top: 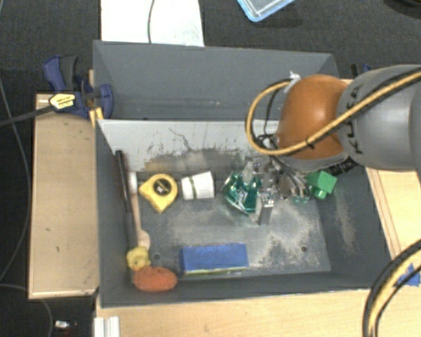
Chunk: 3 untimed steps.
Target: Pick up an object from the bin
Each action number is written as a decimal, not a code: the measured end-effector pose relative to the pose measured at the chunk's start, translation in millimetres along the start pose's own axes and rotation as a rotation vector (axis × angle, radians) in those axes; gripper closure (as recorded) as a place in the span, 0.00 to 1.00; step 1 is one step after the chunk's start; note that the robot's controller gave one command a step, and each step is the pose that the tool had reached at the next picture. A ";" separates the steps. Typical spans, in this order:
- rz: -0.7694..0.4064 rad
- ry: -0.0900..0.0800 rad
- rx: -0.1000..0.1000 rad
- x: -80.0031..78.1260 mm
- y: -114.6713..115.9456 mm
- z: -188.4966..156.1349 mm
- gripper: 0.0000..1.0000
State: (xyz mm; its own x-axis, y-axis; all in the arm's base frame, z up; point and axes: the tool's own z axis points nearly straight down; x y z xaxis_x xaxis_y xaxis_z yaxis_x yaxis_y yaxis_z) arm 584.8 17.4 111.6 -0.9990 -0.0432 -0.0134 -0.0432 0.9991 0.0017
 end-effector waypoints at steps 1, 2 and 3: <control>-0.059 -0.003 -0.001 -0.9 3.3 12.9 0.00; -0.289 -0.013 0.001 3.8 27.9 34.6 0.00; -0.319 -0.013 0.003 3.1 38.8 39.7 0.00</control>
Offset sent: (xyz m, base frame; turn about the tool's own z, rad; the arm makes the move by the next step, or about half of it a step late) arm -0.0100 0.0319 -0.0416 -0.2951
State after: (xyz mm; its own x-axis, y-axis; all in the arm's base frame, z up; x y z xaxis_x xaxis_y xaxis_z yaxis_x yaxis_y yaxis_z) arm 580.6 56.1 71.9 -0.9349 -0.3540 -0.0258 -0.3539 0.9353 -0.0076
